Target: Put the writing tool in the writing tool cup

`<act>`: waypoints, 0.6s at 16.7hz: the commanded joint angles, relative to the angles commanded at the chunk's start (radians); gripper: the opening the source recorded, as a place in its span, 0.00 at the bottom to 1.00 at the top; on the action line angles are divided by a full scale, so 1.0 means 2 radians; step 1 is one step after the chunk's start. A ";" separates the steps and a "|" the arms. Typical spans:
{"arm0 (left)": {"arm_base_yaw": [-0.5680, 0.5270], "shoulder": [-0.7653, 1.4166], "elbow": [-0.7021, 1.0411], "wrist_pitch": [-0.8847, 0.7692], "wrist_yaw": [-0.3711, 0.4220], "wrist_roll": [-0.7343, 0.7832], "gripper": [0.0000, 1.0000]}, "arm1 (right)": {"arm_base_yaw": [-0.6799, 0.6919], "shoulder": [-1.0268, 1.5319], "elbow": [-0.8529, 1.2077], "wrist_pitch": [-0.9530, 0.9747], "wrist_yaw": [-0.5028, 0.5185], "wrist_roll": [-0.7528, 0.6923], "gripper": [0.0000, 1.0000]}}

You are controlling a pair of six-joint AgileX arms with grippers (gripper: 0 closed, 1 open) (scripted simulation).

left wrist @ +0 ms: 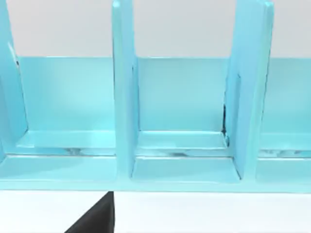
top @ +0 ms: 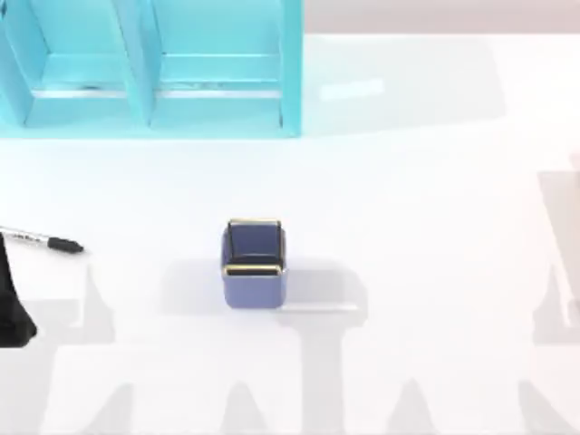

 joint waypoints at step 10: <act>0.050 0.192 0.043 0.070 0.075 -0.160 1.00 | 0.000 0.000 0.000 0.000 0.000 0.000 1.00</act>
